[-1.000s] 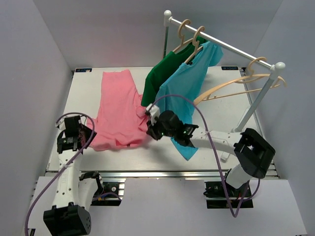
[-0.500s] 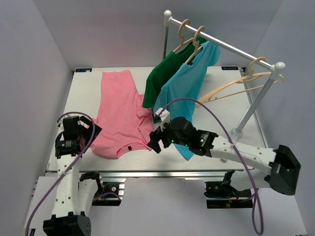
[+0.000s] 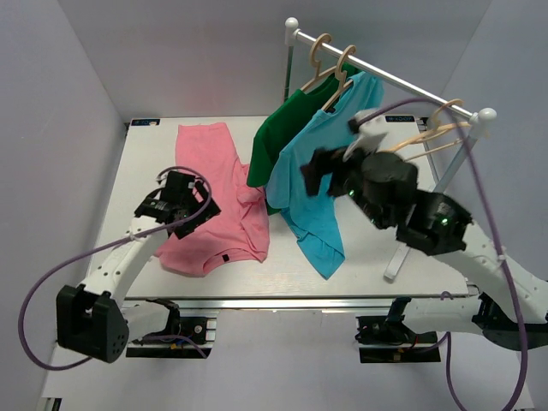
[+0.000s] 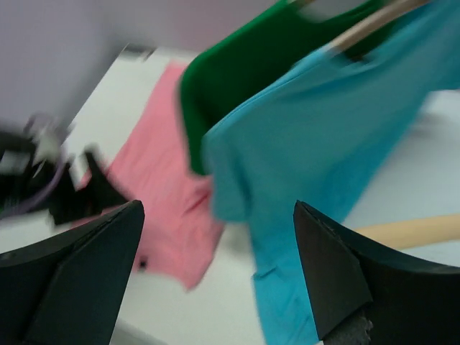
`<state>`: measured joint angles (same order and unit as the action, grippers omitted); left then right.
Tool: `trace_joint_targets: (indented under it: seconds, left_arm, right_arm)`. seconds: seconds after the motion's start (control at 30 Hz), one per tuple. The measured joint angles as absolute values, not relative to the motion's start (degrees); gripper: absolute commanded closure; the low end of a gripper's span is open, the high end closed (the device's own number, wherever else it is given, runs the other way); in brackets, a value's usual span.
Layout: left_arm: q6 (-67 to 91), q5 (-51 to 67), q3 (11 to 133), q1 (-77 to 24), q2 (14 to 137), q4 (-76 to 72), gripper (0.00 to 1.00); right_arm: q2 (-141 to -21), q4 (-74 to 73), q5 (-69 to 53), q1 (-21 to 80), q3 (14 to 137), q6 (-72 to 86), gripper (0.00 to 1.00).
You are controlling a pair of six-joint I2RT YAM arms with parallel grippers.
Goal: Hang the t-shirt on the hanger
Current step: Pick up the hanger from the clothesline.
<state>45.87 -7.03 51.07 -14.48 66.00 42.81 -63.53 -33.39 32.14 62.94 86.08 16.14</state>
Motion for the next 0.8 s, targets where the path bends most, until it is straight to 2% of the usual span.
trace_joint_targets:
  seconds: [0.1, 0.23, 0.33, 0.5, 0.8]
  left_arm:
    - [46.13, -8.23, 52.45, -17.54, 67.72, 41.54, 0.02]
    - [46.41, -9.63, 51.68, -17.63, 65.36, 41.41, 0.02]
    - [46.24, -10.74, 50.63, -17.58, 62.04, 41.56, 0.02]
    - [45.39, -11.55, 50.50, -17.58, 59.55, 42.35, 0.02]
    - [44.75, -11.49, 49.87, -17.58, 59.35, 42.35, 0.02]
  right_arm:
    - [-66.35, -38.33, 43.57, 58.06, 96.40, 17.65, 0.11]
    - [-68.60, -45.39, 49.47, 46.06, 101.80, 19.25, 0.11]
    - [-71.77, -49.78, 49.67, 36.42, 104.01, 20.80, 0.11]
    - [-77.49, -53.80, 47.83, 25.82, 104.05, 22.20, 0.11]
    - [-82.43, -54.19, 47.59, 17.67, 104.03, 22.76, 0.12]
